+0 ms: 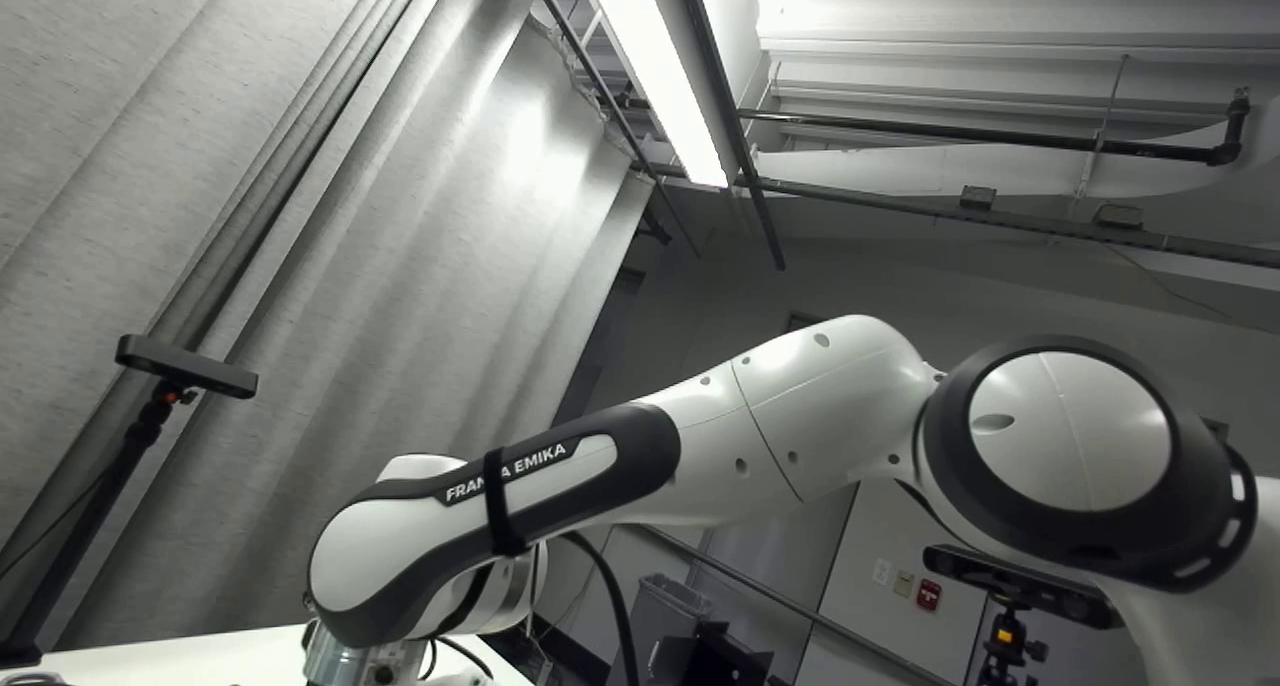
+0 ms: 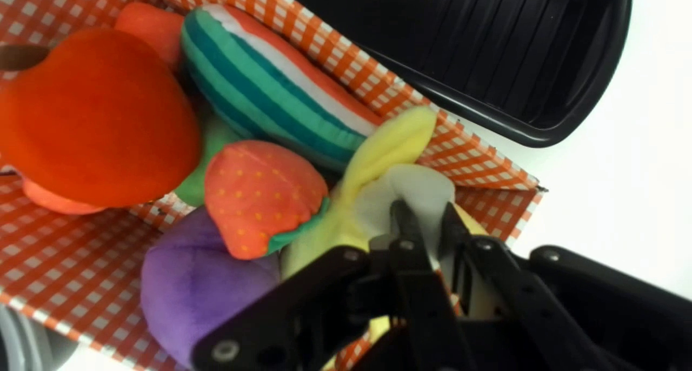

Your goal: Take the banana, orange, purple and lemon plush toys out of the box and put them on the tray

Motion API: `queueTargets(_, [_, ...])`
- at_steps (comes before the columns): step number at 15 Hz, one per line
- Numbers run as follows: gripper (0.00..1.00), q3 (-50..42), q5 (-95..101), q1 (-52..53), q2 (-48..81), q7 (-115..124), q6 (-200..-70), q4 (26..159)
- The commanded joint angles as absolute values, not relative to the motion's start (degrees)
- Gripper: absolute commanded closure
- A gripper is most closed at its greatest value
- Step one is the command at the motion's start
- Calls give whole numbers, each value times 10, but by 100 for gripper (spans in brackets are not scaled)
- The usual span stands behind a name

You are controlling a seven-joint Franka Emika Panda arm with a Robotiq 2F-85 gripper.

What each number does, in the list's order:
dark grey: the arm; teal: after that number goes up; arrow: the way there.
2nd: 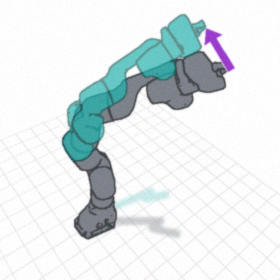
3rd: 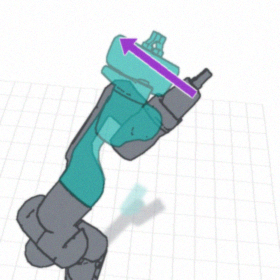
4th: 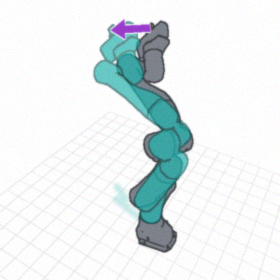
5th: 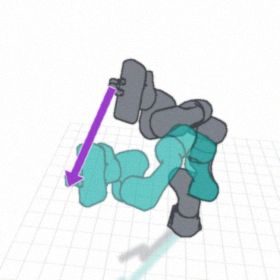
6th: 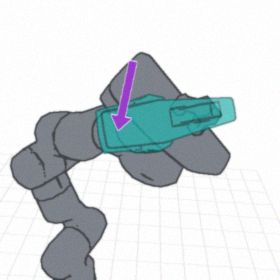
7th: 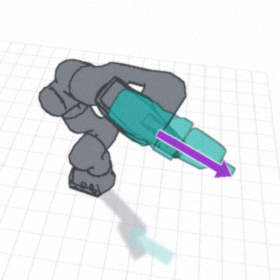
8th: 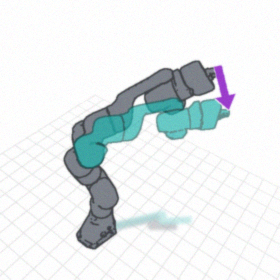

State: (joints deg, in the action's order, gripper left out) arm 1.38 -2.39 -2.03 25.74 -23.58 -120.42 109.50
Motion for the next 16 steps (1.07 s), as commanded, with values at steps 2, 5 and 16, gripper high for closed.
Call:
queueTargets(2, [98, 20, -27, -33, 185, -227, -1211, 1133])
queueTargets(5, [99, 19, -37, -38, 122, -236, -1199, 1163])
queueTargets(16, [99, 5, -70, -23, -20, -267, -1136, 1310])
